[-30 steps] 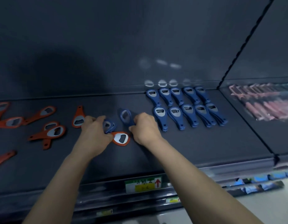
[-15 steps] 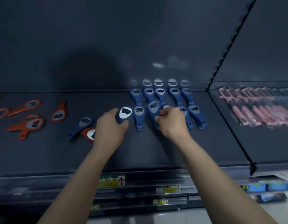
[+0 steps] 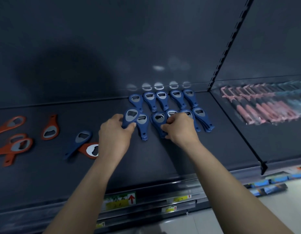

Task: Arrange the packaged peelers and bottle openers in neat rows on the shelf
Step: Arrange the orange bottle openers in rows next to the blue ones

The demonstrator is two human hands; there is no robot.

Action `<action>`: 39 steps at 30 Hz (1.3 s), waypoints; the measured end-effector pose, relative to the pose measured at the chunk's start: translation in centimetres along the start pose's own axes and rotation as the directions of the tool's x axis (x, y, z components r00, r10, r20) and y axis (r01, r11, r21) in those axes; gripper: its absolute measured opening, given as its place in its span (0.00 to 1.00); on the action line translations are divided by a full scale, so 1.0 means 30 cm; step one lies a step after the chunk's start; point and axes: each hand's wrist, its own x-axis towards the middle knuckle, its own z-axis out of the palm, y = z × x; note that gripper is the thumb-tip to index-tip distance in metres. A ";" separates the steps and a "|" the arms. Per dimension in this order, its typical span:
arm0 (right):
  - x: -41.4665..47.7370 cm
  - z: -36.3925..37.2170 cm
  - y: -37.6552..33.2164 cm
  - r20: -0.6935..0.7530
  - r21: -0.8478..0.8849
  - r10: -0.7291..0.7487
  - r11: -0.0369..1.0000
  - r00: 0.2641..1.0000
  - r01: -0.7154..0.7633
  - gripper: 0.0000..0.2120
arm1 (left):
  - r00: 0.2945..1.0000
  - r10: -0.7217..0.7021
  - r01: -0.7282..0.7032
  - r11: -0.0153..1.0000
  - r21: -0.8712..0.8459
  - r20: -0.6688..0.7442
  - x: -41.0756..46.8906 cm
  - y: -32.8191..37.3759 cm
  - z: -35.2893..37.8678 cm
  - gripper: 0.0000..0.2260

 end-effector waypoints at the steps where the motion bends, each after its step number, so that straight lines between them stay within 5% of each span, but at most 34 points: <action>1: -0.001 0.001 0.000 -0.014 -0.028 -0.004 1.000 1.000 0.004 0.08 | 1.000 0.000 0.000 1.000 -0.005 0.003 0.005 -0.003 0.003 0.16; 7: -0.008 0.002 -0.010 -0.101 -0.150 -0.036 0.989 0.994 0.021 0.06 | 1.000 -0.021 0.021 0.999 -0.037 -0.002 0.011 -0.014 0.005 0.18; 17: -0.016 0.002 -0.009 -0.134 -0.110 -0.112 0.989 0.985 0.098 0.09 | 0.999 -0.037 0.037 0.999 -0.025 -0.003 -0.007 -0.038 -0.003 0.15; 22: -0.052 0.063 -0.054 0.029 0.037 -0.277 0.961 0.961 0.276 0.05 | 0.998 -0.024 0.023 1.000 -0.014 -0.050 -0.029 -0.034 -0.011 0.15; 26: -0.077 0.138 -0.097 0.119 0.146 -0.271 0.956 0.955 0.254 0.14 | 0.997 0.049 -0.048 0.999 0.011 -0.066 -0.062 -0.032 -0.024 0.16; 31: -0.080 0.189 -0.129 0.116 0.160 -0.217 0.967 0.969 0.197 0.12 | 0.998 0.047 -0.047 0.999 -0.005 0.029 -0.082 -0.080 -0.090 0.14; 36: -0.082 0.226 -0.140 0.135 -0.006 -0.250 0.967 0.959 0.253 0.16 | 0.996 -0.051 0.077 0.900 0.428 -0.072 -0.042 -0.218 -0.224 0.13; 39: -0.094 0.245 -0.144 0.169 -0.079 -0.263 0.957 0.950 0.279 0.11 | 0.986 -0.165 0.155 0.834 0.529 -0.029 -0.033 -0.242 -0.255 0.16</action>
